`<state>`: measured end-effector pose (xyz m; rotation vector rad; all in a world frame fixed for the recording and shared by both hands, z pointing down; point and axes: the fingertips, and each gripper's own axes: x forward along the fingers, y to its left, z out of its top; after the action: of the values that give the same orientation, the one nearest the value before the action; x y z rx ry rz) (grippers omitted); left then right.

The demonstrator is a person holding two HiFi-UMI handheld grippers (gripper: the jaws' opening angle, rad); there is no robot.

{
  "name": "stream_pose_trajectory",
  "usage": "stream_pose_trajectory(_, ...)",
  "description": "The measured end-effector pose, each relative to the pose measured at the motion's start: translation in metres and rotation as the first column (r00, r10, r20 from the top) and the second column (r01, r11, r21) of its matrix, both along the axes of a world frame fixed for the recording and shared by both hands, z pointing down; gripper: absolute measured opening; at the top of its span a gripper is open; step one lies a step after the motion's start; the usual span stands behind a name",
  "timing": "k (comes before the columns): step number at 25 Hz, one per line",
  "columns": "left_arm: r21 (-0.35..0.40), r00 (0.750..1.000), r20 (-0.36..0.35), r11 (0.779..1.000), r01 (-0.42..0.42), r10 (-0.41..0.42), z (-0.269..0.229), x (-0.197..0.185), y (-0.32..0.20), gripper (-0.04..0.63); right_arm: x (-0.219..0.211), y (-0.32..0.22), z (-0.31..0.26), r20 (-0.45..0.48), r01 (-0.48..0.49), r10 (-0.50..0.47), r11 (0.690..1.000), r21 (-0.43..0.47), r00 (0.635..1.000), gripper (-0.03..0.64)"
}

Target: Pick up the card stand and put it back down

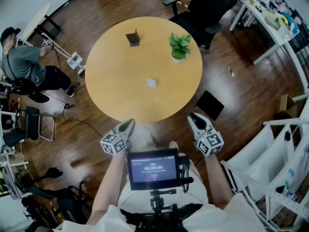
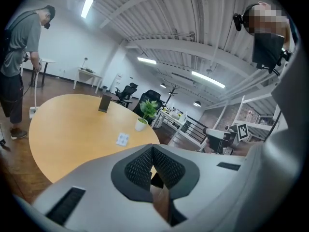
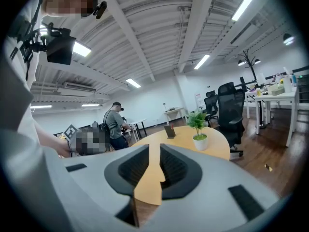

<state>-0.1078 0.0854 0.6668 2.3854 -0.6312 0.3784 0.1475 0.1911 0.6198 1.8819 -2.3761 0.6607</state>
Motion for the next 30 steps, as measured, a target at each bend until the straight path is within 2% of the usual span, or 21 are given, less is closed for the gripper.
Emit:
stream_pose_trajectory(12, 0.003, 0.997, -0.031, 0.997, -0.071, 0.071, 0.003, -0.023, -0.095, 0.0, -0.041, -0.087, -0.002, -0.026, -0.038, 0.038, 0.999, -0.009, 0.999, 0.078)
stream_pose_trajectory(30, 0.002, 0.982, -0.07, 0.984, -0.178, 0.178, 0.009, -0.034, -0.167, 0.0, -0.059, -0.158, 0.0, -0.078, -0.119, 0.117, 0.993, -0.024, 0.99, 0.078)
